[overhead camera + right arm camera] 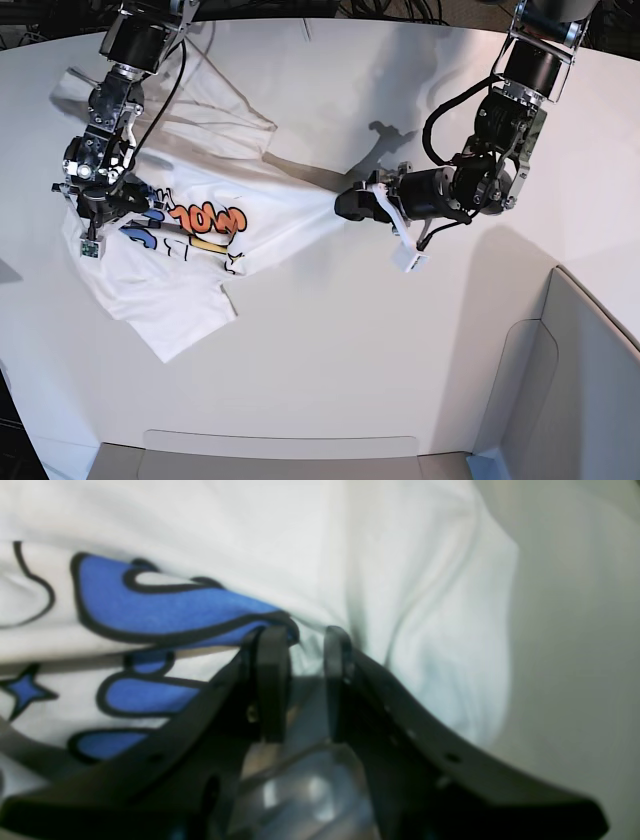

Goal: Layout the t-shirt on the table in an organized manner, then fold the t-shirt properly
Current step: 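Grasp the t-shirt hem with the left gripper and pull it outward, then release the hem with the left gripper and lift it away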

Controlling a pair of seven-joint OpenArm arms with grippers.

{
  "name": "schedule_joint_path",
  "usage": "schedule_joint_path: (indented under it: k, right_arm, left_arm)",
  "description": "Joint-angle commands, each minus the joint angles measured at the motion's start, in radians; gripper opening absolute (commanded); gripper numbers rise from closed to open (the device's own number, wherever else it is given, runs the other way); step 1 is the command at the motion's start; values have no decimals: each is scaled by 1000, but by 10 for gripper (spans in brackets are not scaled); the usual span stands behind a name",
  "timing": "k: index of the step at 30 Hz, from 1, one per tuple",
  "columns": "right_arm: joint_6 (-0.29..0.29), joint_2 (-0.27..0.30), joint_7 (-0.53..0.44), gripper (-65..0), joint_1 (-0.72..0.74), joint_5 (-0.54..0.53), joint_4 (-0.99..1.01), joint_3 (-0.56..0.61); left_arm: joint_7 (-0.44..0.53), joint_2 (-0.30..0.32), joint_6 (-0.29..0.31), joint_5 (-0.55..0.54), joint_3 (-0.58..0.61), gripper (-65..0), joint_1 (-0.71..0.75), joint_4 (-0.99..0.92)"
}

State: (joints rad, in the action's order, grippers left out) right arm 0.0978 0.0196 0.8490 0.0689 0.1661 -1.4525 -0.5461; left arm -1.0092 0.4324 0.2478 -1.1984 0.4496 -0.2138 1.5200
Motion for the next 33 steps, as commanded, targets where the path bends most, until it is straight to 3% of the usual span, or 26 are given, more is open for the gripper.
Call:
schedule_joint_path:
  k: [1,6,14,16,20,23,29,32,33]
  right_arm:
    - [-3,6,112,-511,-39,31,40,-10]
    - [-3,16,112,-511,-79,-33,40,-10]
    - [-3,15,112,-511,-79,-33,39,-9]
    - [-3,15,112,-511,-79,-32,39,-9]
    - [-3,18,112,-511,-80,-32,39,-7]
    - [-3,18,112,-511,-82,-32,39,-7]
    - [-2,19,112,-511,-82,-29,39,-7]
    - [-2,19,112,-511,-80,-29,39,-7]
    - [-2,19,112,-511,-80,-29,39,-7]
  left_arm:
    - [8,7,0,-19,-16,-650,-20,17]
    - [6,35,0,-18,-28,-650,-20,15]
    - [11,38,-6,-15,-30,-650,-80,-34]
    - [5,39,-54,36,-24,-650,-121,-36]
    - [-70,35,-144,242,-22,-650,-190,-32]
    - [-122,33,-144,423,19,-650,-244,-32]
    - [-136,36,-146,814,240,-650,-298,-34]
    - [-125,35,-146,978,262,-650,-290,-22]
    - [-116,35,-147,1029,260,-614,-289,-3]
